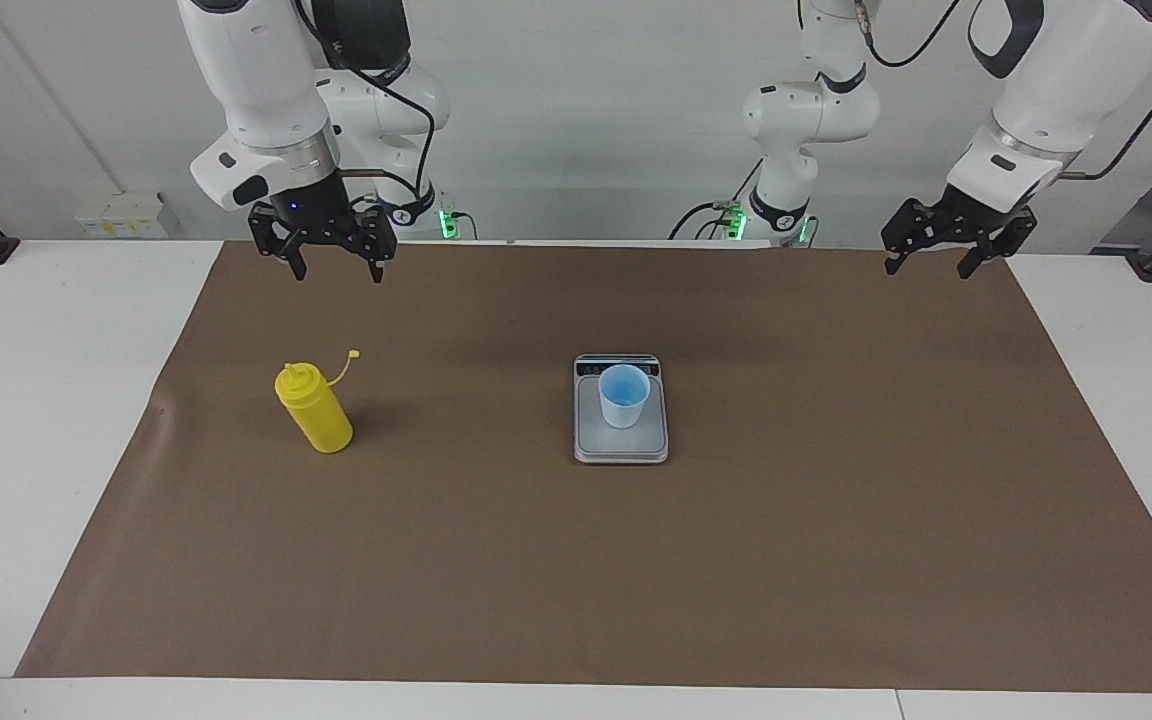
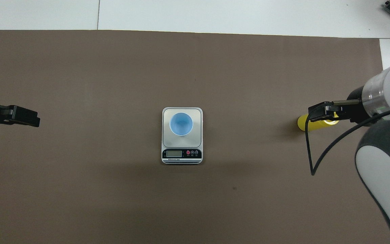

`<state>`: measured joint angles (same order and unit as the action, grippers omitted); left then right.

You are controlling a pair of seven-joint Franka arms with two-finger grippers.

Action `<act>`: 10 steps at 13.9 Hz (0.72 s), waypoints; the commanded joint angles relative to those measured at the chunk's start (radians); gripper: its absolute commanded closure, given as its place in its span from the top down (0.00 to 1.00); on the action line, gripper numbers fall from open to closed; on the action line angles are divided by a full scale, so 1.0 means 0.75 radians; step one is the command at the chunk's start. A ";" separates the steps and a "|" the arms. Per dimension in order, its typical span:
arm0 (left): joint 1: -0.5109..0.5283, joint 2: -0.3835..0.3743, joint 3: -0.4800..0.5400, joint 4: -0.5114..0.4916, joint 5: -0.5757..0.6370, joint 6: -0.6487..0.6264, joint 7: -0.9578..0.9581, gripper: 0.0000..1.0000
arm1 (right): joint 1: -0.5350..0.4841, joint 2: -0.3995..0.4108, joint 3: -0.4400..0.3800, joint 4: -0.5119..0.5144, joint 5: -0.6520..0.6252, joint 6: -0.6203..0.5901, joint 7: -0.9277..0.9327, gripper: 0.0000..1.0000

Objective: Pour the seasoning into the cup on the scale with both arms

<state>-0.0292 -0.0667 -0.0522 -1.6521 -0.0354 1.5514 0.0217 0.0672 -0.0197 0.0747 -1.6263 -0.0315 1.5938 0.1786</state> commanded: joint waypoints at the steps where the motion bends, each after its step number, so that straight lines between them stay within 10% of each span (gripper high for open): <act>1: 0.018 -0.030 -0.012 -0.022 0.014 -0.015 0.012 1.00 | -0.010 -0.035 0.003 -0.034 0.060 0.004 0.036 1.00; 10: 0.018 -0.030 -0.012 -0.022 0.014 -0.015 0.012 1.00 | -0.016 -0.041 -0.001 -0.032 0.079 0.000 0.022 1.00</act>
<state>-0.0292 -0.0667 -0.0522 -1.6521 -0.0354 1.5514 0.0217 0.0667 -0.0284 0.0732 -1.6264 0.0133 1.5926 0.1930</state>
